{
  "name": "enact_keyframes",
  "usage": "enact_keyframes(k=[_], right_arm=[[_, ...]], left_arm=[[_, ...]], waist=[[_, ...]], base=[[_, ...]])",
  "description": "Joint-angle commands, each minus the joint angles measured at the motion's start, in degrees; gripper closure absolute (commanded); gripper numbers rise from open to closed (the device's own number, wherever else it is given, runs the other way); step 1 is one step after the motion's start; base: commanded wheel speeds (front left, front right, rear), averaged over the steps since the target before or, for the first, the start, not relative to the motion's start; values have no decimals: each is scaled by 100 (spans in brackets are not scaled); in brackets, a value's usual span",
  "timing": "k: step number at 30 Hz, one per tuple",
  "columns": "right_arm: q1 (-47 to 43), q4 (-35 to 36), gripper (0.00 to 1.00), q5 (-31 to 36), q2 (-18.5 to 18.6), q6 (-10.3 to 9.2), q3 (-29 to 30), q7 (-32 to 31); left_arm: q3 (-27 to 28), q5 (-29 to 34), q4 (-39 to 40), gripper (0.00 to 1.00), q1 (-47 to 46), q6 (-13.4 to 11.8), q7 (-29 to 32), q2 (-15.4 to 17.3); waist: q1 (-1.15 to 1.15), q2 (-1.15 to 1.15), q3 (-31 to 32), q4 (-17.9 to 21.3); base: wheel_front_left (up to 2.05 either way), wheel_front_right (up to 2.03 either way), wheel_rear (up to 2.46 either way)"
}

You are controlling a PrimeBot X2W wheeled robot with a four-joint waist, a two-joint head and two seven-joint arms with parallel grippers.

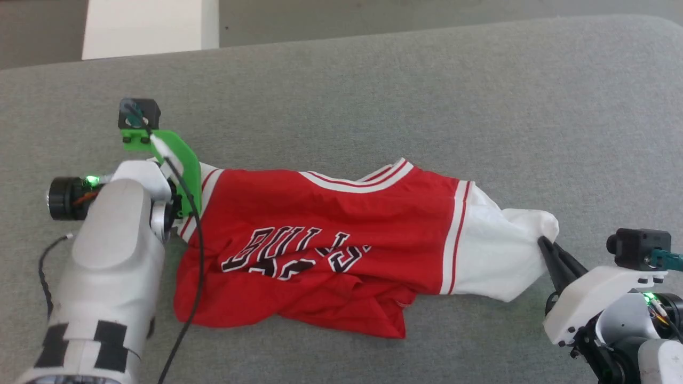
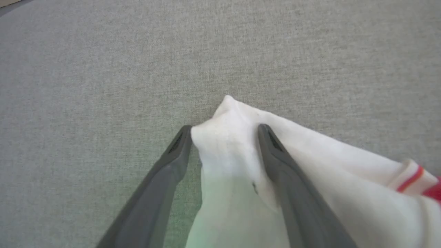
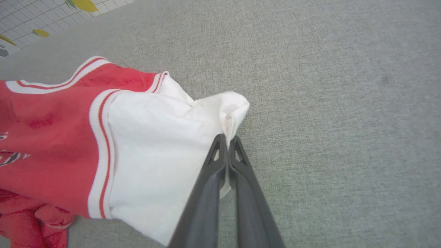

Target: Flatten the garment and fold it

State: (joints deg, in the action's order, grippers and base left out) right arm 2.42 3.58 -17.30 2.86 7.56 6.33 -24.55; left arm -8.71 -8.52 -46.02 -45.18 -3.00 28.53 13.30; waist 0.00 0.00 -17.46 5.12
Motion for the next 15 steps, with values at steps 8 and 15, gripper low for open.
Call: enact_keyframes(k=[8,15], right_arm=[[111,83,100,-69,2,-8,-148,-66],[276,53,100,-74,2,-8,-153,14]], left_arm=[[-266,55,-520,61,-206,305,1615,240],[-164,-178,177,100,-181,658,970,538]], waist=[[0,0,-117,153],[0,0,-130,158]], base=[[0,0,0],[0,0,0]])
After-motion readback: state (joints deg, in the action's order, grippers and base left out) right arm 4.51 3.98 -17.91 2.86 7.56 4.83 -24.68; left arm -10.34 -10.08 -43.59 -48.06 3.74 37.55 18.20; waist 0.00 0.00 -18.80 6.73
